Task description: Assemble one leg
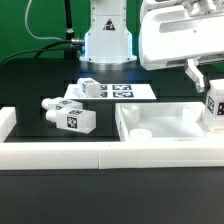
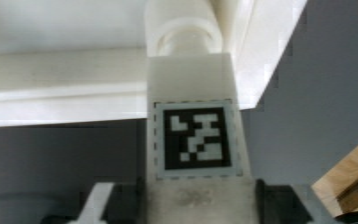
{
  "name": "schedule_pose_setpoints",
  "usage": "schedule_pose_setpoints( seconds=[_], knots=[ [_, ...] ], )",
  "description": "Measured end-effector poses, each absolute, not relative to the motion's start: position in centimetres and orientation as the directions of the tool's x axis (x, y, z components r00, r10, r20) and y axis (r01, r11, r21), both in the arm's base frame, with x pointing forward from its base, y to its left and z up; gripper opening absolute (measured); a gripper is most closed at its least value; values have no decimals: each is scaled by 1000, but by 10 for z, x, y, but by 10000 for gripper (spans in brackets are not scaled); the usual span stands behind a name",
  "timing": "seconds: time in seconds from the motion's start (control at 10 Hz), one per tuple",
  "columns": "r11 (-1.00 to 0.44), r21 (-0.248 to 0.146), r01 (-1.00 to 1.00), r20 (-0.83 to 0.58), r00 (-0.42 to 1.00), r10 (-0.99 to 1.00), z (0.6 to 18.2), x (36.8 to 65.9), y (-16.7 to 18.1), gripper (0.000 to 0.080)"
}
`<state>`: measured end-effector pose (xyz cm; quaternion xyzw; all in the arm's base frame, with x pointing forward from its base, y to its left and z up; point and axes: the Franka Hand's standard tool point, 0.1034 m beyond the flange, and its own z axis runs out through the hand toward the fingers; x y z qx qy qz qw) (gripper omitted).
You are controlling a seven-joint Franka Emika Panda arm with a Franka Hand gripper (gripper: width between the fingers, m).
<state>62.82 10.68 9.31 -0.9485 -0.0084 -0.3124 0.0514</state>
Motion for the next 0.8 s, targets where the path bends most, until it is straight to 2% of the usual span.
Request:
schedule_pose_setpoints(
  seconds=[0.6,0.7,0.8],
  knots=[
    [-996,-77,40,601,799,-15,92,622,110,285],
    [-995,-87,47,575,818,-11,90,621,111,362],
    [-995,-90,49,566,824,-10,88,620,112,362]
  ],
)
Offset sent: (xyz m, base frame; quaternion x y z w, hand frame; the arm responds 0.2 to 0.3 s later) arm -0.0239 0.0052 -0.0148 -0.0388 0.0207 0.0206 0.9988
